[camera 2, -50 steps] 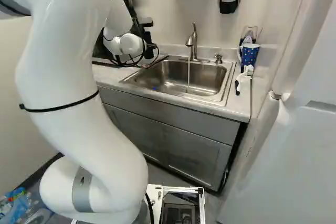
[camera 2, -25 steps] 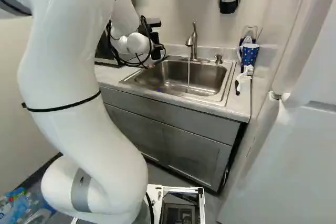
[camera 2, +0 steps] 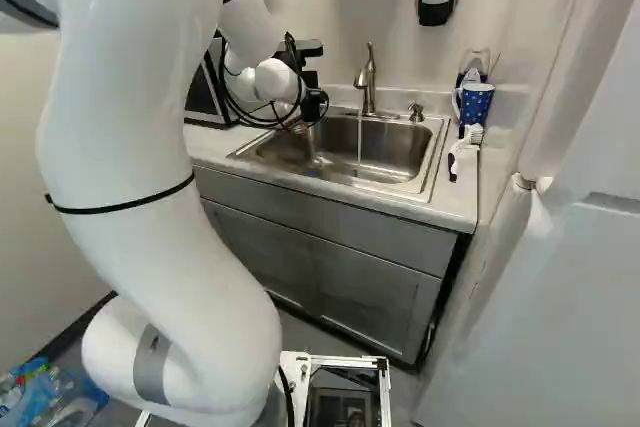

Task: Rinse the cup and place it in the tray

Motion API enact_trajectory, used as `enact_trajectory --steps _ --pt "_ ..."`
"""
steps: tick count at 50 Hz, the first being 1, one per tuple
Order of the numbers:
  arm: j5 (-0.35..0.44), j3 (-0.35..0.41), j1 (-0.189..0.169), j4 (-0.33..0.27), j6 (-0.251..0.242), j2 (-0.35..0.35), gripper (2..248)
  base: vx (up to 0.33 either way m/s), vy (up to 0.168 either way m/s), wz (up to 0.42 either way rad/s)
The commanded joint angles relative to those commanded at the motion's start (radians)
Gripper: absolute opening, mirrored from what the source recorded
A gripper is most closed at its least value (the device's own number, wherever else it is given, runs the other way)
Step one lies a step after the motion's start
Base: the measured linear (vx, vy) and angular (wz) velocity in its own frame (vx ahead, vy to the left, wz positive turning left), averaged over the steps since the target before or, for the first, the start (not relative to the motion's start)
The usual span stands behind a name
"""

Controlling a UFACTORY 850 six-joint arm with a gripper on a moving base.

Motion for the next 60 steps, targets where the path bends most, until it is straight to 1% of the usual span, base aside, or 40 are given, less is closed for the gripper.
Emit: enact_trajectory --steps 17,21,47,60 --pt "-0.076 -0.002 -0.047 0.000 0.000 -0.002 125 0.000 0.000 0.000" --pt "-0.079 -0.002 -0.056 0.000 0.000 -0.001 125 0.000 0.000 0.000" --pt "-0.079 -0.001 -0.057 0.000 0.000 -0.001 125 0.000 0.000 0.000" --pt "-0.079 0.047 -0.072 0.000 0.000 0.042 125 0.000 0.000 0.000"
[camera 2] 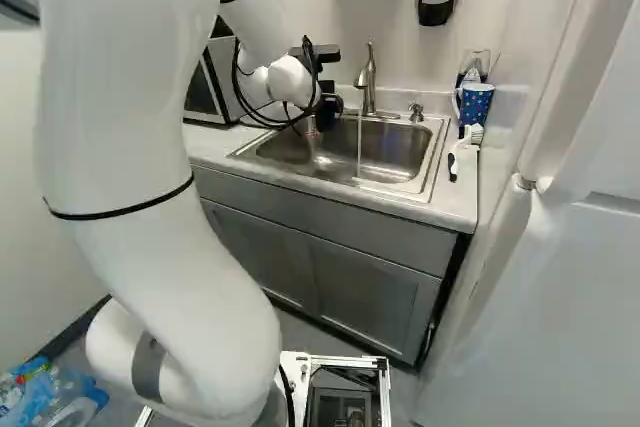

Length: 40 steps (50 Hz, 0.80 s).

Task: Rinse the cup and place it in the tray

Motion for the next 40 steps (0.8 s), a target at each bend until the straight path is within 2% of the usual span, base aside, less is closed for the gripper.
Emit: enact_trajectory --steps 40 --pt "0.027 0.202 -0.024 0.000 0.000 0.187 125 0.000 0.000 0.000"
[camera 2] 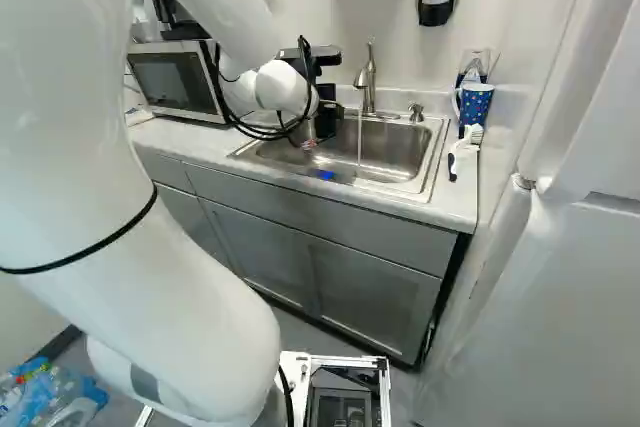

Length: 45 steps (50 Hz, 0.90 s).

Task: Rinse the cup and place it in the tray

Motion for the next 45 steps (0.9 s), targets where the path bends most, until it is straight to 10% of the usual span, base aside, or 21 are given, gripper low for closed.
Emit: enact_trajectory --steps 45 --pt "0.141 0.098 -0.008 0.026 0.000 0.006 125 0.000 0.000 0.000"
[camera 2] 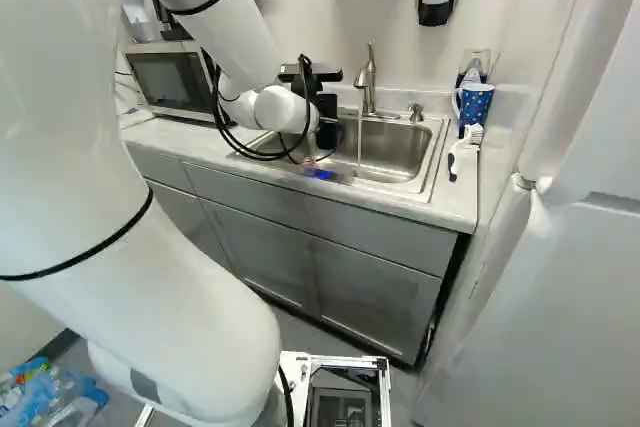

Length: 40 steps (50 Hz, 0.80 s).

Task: Rinse the cup and place it in the tray

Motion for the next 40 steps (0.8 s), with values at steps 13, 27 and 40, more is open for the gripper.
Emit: enact_trajectory --steps 13,27,40 --pt "0.000 0.000 -0.001 0.001 0.000 0.000 125 0.000 0.000 0.000" --pt "0.000 -0.005 -0.018 0.001 0.000 -0.005 125 0.000 0.000 0.000" --pt "-0.003 -0.012 -0.039 0.001 0.000 -0.012 125 0.000 0.000 0.000"
